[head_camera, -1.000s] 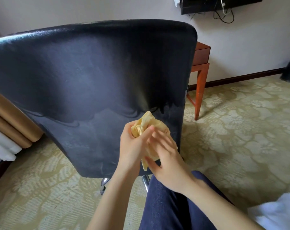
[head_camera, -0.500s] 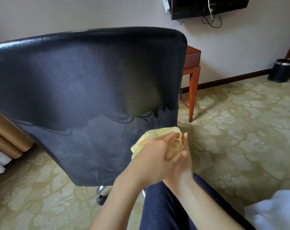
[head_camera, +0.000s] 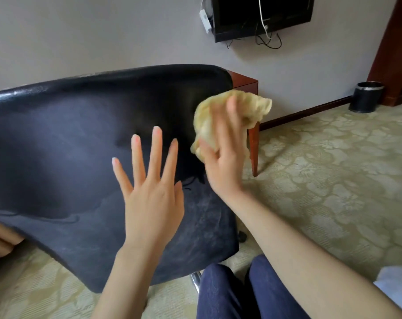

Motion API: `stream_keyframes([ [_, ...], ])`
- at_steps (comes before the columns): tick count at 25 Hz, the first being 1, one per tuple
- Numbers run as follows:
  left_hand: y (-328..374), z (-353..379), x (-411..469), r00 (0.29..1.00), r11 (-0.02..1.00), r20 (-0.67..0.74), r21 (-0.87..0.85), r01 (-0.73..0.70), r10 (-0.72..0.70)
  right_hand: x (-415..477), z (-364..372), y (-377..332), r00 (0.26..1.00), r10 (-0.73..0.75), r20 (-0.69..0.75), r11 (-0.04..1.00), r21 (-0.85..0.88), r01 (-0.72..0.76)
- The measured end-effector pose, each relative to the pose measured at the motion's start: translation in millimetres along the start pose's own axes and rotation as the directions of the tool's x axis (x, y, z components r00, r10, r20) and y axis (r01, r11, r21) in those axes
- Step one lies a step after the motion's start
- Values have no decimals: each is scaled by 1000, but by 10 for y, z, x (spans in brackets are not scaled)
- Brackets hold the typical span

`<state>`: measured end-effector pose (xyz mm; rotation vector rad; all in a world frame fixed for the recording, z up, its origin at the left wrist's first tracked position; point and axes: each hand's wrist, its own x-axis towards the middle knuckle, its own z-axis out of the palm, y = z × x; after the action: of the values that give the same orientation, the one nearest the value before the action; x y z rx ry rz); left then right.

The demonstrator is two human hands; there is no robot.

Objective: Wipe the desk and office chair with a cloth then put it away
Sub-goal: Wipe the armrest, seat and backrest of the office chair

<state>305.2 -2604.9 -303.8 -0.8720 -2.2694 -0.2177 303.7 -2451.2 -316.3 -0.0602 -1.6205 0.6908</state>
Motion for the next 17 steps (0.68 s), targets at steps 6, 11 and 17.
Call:
stream_keyframes([
  [6, -258, 135, -21, 999, 991, -3, 133, -34, 35, -523, 48, 437, 796, -43, 603, 982, -120, 144],
  [11, -361, 108, 0, 996, 989, 4, 115, -88, 88, -513, -140, 879, 359, -26, 933, 965, -70, 252],
  [17, -608, 80, -195, 998, 995, -24, 91, -50, 52, 134, 0, 538, 406, -146, 902, 885, -64, 462],
])
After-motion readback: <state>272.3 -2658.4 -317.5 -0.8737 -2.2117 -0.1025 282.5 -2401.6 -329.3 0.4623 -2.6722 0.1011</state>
